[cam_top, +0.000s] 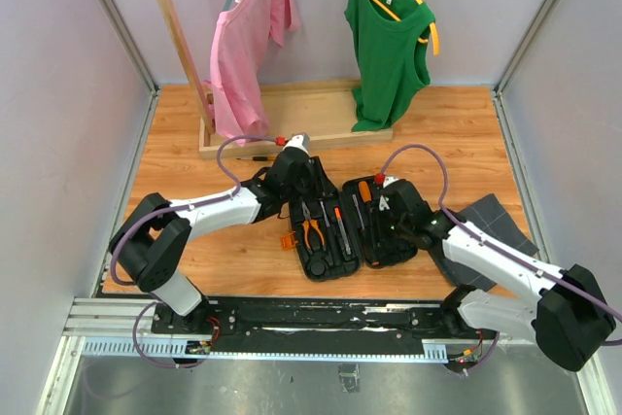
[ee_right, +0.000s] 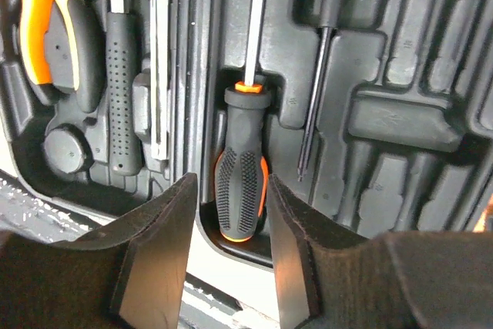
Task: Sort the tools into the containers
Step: Place the screwdriver in the storage box.
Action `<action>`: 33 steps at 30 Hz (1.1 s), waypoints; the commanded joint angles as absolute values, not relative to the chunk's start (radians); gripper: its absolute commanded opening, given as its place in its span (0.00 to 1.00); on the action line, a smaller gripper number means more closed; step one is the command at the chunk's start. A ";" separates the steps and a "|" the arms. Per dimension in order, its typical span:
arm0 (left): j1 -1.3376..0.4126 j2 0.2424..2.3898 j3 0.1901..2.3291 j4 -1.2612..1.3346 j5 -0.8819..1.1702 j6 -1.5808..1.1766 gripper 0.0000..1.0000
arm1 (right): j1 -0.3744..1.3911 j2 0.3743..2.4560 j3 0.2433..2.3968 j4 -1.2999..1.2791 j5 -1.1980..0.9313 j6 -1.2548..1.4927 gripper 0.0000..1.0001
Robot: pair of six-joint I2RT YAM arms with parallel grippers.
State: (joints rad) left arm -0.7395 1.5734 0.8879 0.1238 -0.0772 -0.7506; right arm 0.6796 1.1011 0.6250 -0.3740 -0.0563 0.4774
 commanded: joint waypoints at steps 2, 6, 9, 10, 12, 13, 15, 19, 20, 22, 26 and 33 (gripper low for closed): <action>-0.758 1.607 0.917 0.086 -0.036 -0.725 0.44 | 0.659 1.090 0.576 -0.281 -0.190 0.456 0.45; -0.758 1.603 0.908 0.084 -0.038 -0.725 0.44 | 0.660 1.121 0.558 -0.251 -0.219 0.476 0.45; -0.758 1.594 0.904 0.077 -0.045 -0.723 0.44 | 0.659 1.146 0.555 -0.238 -0.228 0.489 0.44; -0.758 1.592 0.903 0.075 -0.048 -0.722 0.44 | 0.659 1.152 0.555 -0.231 -0.240 0.492 0.44; -0.758 1.588 0.904 0.074 -0.051 -0.722 0.44 | 0.659 1.161 0.553 -0.206 -0.271 0.501 0.43; -0.758 1.588 0.905 0.073 -0.052 -0.721 0.44 | 0.660 1.163 0.550 -0.191 -0.291 0.506 0.43; -0.758 1.586 0.908 0.070 -0.053 -0.720 0.44 | 0.659 1.171 0.545 -0.160 -0.331 0.513 0.43; -0.758 1.586 0.918 0.059 -0.061 -0.713 0.44 | 0.659 1.176 0.543 -0.134 -0.364 0.524 0.43; -0.758 1.586 0.920 0.057 -0.062 -0.711 0.44 | 0.660 1.171 0.543 -0.139 -0.357 0.525 0.43; -0.758 1.588 0.928 0.050 -0.065 -0.708 0.44 | 0.659 1.144 0.543 -0.162 -0.295 0.525 0.43; -0.763 1.601 0.961 0.033 -0.069 -0.701 0.44 | 0.659 1.063 0.543 -0.229 -0.123 0.534 0.45; -0.801 1.663 1.045 -0.002 -0.097 -0.699 0.42 | 0.659 1.009 0.553 -0.279 -0.044 0.528 0.41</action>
State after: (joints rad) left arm -0.7719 1.6211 0.9901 0.0189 -0.0746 -0.7143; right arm 0.6666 1.0145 0.5503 -0.2264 -0.1135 0.5240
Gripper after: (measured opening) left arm 0.429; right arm 0.415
